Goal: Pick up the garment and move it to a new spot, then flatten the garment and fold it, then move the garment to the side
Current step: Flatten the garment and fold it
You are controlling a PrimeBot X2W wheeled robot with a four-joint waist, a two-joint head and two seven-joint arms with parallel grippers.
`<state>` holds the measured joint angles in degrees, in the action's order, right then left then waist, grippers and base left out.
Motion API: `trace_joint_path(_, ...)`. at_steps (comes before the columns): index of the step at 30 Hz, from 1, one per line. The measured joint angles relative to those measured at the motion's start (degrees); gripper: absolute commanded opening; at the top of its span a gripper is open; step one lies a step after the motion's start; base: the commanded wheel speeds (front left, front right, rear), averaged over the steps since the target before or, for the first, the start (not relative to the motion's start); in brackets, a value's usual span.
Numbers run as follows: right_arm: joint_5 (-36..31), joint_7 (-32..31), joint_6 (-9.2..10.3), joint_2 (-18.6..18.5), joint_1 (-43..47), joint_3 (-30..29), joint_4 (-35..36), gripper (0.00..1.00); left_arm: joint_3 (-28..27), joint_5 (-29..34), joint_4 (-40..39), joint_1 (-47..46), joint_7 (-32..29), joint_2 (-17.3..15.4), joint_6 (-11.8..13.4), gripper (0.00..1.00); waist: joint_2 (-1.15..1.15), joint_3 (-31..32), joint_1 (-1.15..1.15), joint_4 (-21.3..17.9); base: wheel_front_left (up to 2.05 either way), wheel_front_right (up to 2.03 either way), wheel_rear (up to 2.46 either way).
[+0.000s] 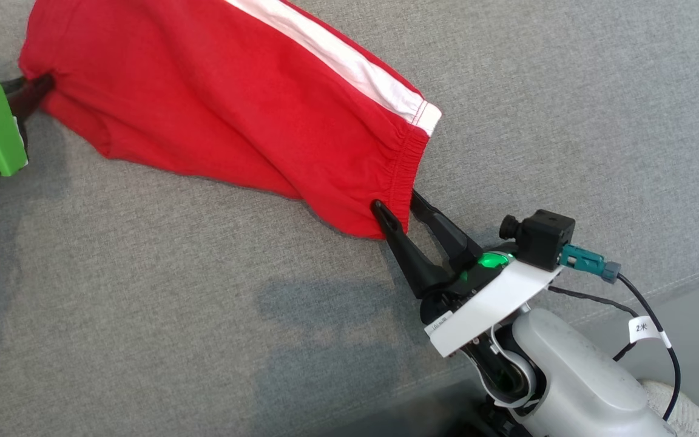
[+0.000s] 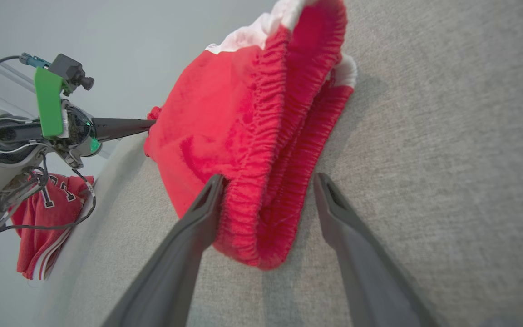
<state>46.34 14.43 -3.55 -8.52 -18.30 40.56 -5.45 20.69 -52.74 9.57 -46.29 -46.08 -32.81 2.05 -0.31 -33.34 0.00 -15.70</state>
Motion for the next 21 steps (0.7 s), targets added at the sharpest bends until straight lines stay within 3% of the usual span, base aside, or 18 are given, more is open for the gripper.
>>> trace_joint_path(10,0.5,0.0,-0.05,0.6,0.0,-1.4,-1.7,1.0,0.0,-0.9,-1.2,1.1,0.8,1.7,0.0,0.0,0.0,0.8,0.0,0.8,0.0,0.0,0.0)
trace_joint_path(17,4.5,-0.5,-0.67,1.1,0.0,-2.4,-2.9,1.0,-0.6,-1.6,-1.9,2.0,1.3,1.7,0.0,0.0,0.0,1.5,0.0,2.1,0.0,0.0,0.0)
trace_joint_path(18,5.5,-0.8,-0.9,1.1,-0.1,-2.6,-3.0,0.92,-0.6,-1.6,-2.1,2.2,1.4,1.7,0.0,0.0,0.0,1.6,0.0,2.2,0.0,0.0,0.0)
trace_joint_path(19,6.3,-1.3,-1.01,1.1,-0.3,-2.7,-3.2,0.53,-0.6,-1.6,-2.2,2.4,1.5,1.7,0.0,0.0,0.0,1.6,0.0,2.3,0.0,0.0,0.0)
trace_joint_path(20,6.9,-1.7,-1.1,1.1,-0.6,-2.8,-3.4,0.36,-0.6,-1.6,-2.3,2.6,1.8,1.7,0.0,0.0,0.0,1.7,0.0,2.4,0.0,0.0,0.0)
trace_joint_path(21,7.4,-2.1,-1.18,1.0,-1.0,-3.0,-3.7,0.11,-0.5,-1.6,-2.3,2.7,1.8,1.9,0.0,0.0,0.0,1.7,0.0,2.6,0.0,0.0,0.0)
